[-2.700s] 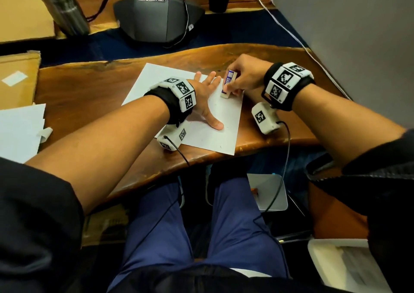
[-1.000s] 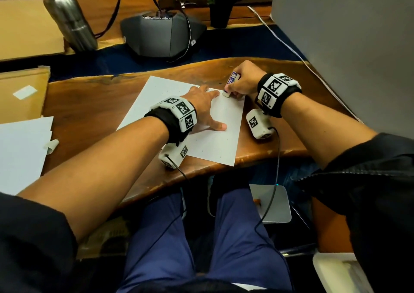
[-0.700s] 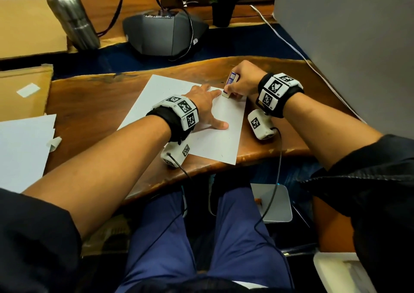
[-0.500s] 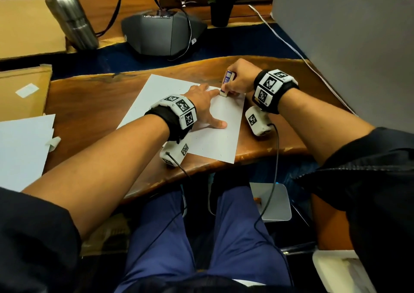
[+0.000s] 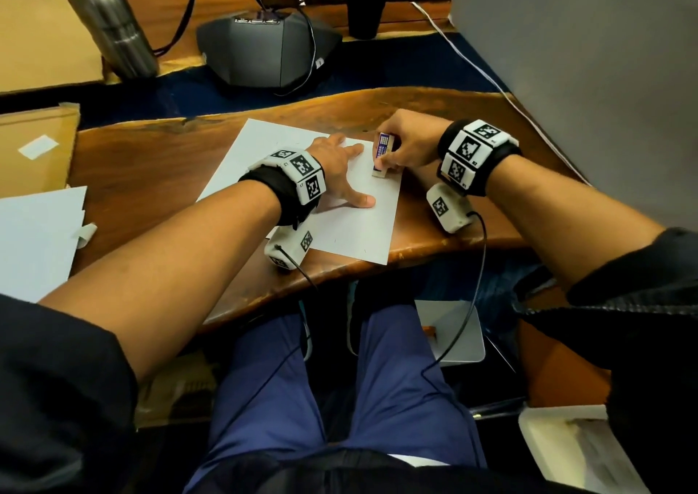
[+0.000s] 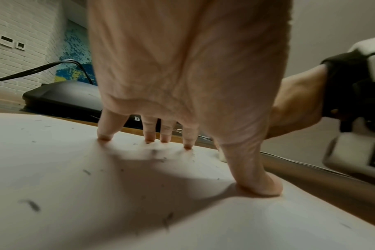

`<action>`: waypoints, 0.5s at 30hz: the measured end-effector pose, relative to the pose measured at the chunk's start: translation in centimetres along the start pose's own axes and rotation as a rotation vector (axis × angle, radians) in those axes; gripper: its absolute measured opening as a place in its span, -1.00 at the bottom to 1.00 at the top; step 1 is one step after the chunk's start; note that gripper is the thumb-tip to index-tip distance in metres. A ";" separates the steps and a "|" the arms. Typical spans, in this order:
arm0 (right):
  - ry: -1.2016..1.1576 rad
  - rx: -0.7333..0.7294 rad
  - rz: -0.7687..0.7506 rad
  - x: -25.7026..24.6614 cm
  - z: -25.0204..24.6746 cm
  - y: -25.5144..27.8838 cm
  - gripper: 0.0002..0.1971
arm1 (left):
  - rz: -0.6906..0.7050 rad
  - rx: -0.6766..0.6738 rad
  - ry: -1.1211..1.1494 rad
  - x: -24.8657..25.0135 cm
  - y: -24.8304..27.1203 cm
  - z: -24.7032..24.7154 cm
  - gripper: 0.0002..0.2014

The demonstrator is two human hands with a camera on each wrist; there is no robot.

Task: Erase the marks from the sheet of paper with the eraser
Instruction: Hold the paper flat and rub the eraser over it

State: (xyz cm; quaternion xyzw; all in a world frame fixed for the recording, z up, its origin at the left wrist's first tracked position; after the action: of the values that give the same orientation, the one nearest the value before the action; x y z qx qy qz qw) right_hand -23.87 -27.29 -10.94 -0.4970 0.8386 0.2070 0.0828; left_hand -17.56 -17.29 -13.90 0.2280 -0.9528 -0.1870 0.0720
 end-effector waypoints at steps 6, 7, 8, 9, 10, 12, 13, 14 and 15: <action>-0.108 0.064 0.030 0.2 -1.1 0.0 -0.79 | 0.000 -0.008 -0.014 -0.1 0.0 0.1 0.13; -0.155 0.105 0.050 0.5 -1.5 0.0 -0.79 | 0.001 -0.010 -0.007 -0.2 0.0 0.2 0.14; -0.176 0.110 0.054 0.5 -1.4 0.0 -0.78 | 0.002 -0.010 -0.008 -0.2 -0.1 0.2 0.14; -0.165 0.081 0.048 0.4 -1.0 0.2 -0.77 | 0.004 -0.010 -0.010 -0.3 -0.1 0.3 0.14; -0.138 0.033 0.036 0.3 -0.5 0.5 -0.77 | 0.007 -0.004 -0.009 -0.3 -0.2 0.2 0.14; -0.129 -0.016 0.047 0.9 0.0 1.5 -0.77 | 0.013 0.010 -0.014 -0.4 -0.4 0.2 0.14; -0.162 0.018 0.076 1.7 -0.3 1.8 -0.76 | 0.020 0.018 -0.016 -0.4 -0.4 0.1 0.14; -0.183 0.083 0.111 2.6 -1.0 2.1 -0.74 | 0.031 0.033 -0.004 -0.3 -0.4 -0.2 0.13; -0.181 0.151 0.142 3.4 -1.5 2.3 -0.72 | 0.045 0.051 0.032 -0.4 -0.2 -0.5 0.11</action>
State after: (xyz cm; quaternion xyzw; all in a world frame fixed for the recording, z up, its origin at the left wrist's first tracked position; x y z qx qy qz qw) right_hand -27.49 -29.67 -10.18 -0.4080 0.8740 0.1928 0.1804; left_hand -17.04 -17.50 -13.52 0.2114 -0.9609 -0.1572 0.0853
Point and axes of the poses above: each hand's wrist, its own y-axis away from the middle knuckle, its own z-axis out of the palm, x = y × z, the point moved 9 cm from there along -y, towards the middle knuckle, and after that the axes turned 2 degrees about x, right-handed, at the moved point
